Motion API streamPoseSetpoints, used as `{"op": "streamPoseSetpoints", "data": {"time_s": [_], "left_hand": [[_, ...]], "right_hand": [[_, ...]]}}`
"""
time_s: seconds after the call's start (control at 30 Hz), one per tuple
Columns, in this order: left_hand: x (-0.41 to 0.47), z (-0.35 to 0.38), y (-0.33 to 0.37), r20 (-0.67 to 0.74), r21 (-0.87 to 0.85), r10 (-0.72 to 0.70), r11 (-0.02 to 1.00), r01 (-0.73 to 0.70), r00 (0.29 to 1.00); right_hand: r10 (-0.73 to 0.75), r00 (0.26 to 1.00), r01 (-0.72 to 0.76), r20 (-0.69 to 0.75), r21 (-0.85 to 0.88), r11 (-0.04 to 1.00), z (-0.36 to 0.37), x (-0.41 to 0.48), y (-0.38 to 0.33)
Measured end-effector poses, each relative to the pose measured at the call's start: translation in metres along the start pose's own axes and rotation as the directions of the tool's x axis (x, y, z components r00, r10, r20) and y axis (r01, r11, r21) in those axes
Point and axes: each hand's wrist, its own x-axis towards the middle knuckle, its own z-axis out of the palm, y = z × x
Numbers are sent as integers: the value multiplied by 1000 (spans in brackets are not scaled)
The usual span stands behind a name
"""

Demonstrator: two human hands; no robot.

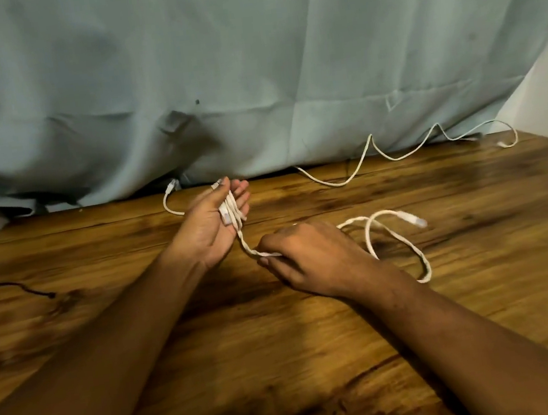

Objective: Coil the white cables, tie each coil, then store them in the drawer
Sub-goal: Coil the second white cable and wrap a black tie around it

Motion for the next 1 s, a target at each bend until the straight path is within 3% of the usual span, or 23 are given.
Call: {"op": "streamPoseSetpoints", "data": {"time_s": [0.07,0.17,0.33,0.37,0.5,0.67,1.0], "left_hand": [[1,-4,-8,31,208,46,977,-51,998],[-5,-7,-16,186,519,9,848,-106,982],[-14,-3,-17,347,743,-34,620,-252,937],[-14,-2,-18,361,746,-48,614,-257,931],[-13,2,-18,352,640,-84,749,-174,932],[-22,13,-16,387,502,-167,863,-55,907],[-33,14,-7,457,369,-244,927,67,856]], "right_hand": [[19,999,-17,-34,54,998,-2,0,0],[94,987,-76,-133,135,988,-6,0,1],[232,940,-175,-252,230,957,-8,-4,18],[250,927,-183,-280,246,952,-8,-6,23],[299,889,-211,-348,270,939,-6,-8,33],[337,893,-283,-299,209,936,-6,-10,39],[331,923,-329,-195,47,943,-5,-10,39]]}}
